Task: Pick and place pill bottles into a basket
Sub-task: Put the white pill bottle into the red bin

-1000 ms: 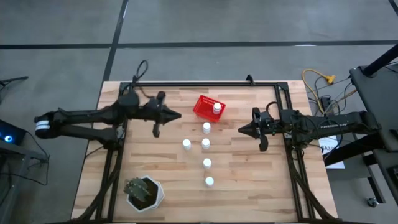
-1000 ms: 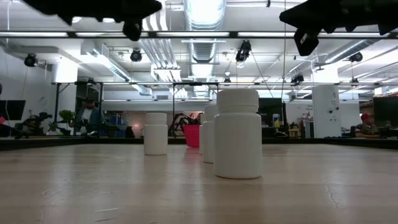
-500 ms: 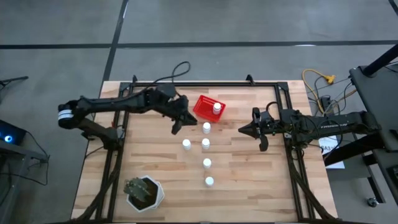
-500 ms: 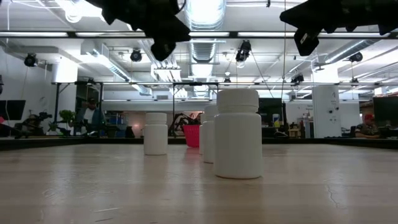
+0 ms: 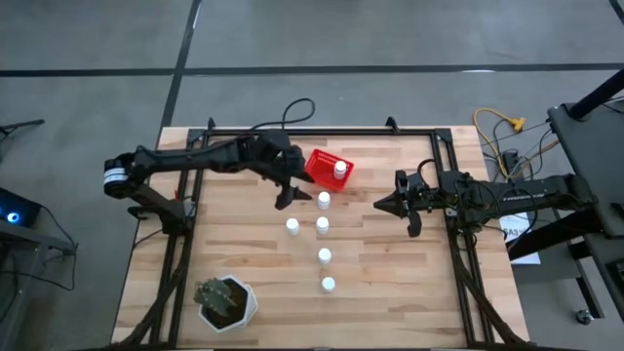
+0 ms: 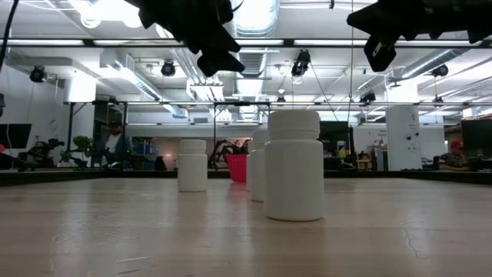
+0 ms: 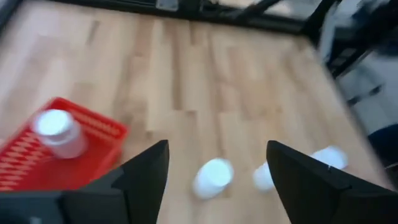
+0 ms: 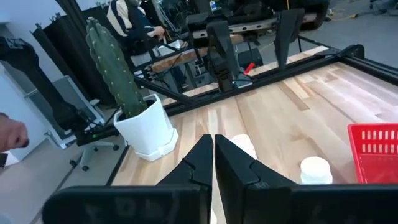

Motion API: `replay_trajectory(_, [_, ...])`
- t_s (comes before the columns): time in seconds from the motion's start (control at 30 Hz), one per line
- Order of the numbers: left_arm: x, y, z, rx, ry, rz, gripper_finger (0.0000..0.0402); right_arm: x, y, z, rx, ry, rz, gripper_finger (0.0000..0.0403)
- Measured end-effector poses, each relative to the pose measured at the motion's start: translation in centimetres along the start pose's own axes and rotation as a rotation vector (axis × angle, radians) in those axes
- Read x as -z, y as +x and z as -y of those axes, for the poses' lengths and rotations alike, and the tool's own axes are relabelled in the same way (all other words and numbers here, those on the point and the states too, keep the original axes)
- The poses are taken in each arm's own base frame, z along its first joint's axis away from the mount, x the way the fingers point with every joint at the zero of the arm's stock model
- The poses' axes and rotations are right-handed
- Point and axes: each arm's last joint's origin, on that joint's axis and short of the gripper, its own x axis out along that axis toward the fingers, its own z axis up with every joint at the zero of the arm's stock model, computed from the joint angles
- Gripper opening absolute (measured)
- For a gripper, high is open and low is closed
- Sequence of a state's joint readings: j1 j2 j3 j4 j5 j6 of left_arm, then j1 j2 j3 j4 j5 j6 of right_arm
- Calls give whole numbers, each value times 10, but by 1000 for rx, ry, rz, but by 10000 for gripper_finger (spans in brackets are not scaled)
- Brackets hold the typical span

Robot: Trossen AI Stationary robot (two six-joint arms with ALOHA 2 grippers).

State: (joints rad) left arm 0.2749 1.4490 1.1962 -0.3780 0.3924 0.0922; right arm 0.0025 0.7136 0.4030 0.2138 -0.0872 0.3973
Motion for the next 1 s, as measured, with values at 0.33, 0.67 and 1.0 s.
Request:
replay_trajectory(0.33, [4,9,-5,-43,53,-54,281,0,0,0,0,4,0,8])
replay_trajectory(0.67, [20,46,-15,-71,72,-165,313,0,0,0,1,26,0,8])
replay_trajectory(1.0, [27,62,-22,-152,144,-204,313,0,0,0,2,49,-1,8])
